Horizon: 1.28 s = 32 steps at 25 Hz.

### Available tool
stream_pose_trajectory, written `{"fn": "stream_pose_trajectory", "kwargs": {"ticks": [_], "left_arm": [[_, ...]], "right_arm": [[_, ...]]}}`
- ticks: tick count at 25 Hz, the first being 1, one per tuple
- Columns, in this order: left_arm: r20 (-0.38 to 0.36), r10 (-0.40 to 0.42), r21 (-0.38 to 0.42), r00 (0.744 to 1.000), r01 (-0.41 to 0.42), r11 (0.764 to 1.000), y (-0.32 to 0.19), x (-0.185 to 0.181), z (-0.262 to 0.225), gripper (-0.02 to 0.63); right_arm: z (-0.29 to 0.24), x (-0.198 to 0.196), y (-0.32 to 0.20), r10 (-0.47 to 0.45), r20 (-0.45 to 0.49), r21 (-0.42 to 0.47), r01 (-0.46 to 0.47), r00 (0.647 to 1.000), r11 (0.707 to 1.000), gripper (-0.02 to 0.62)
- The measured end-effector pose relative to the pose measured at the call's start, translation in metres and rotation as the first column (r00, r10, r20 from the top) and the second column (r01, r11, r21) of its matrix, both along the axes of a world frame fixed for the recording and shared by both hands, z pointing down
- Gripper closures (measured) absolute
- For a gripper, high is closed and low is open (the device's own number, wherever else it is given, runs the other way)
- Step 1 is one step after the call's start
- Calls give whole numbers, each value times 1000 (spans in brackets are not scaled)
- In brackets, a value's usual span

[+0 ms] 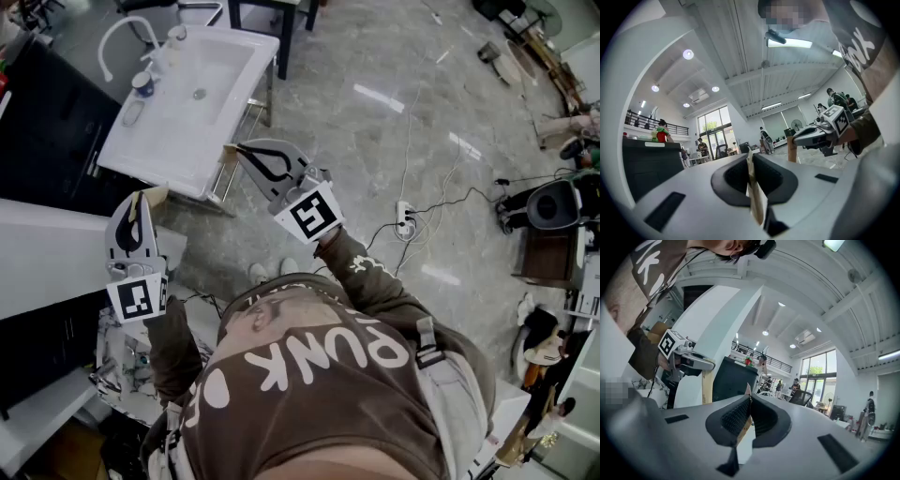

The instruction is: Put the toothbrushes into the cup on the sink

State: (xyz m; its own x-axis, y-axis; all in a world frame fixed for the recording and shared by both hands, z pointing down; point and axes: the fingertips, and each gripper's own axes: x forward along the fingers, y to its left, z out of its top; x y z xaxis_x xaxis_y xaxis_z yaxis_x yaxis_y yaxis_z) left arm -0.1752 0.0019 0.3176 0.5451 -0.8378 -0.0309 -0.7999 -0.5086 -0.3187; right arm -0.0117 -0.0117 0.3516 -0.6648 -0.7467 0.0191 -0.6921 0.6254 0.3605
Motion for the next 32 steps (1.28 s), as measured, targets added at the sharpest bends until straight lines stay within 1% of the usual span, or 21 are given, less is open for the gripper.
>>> {"fn": "stream_pose_trajectory", "kwargs": {"ticks": [5,10,14,20,23,27,29,32], "left_arm": [[2,-8,0,1000,8,1000,-4,9,0,592],[10,-25,5,1000,25,1000,-11,23,-2,592],[9,-41,7,999,41,999,-19,33,-4,592],[16,-79,-10,997,79,997,-40,31,1,592],[10,-92,-10,996,92,996,-59,24,9,592],[-5,-106,-10,994,106,994,-115,22,11,592],[-12,-117,-4,993,117,993,-131,20,9,592],[-17,-139,12,990,139,990,-140,8,13,592]], "right_arm": [[1,9,-4,-6,11,0,6,1000,1000,586],[1,24,-14,-32,41,-1,32,999,999,584],[2,37,-25,-52,35,8,52,998,999,585],[7,41,-51,-71,27,-4,72,997,997,584],[16,36,-73,-78,21,-6,78,997,997,584],[17,34,-129,-91,-6,0,91,996,996,586],[16,34,-140,-95,-20,-1,95,995,995,584],[24,28,-140,-111,-43,-15,110,993,994,584]]}}
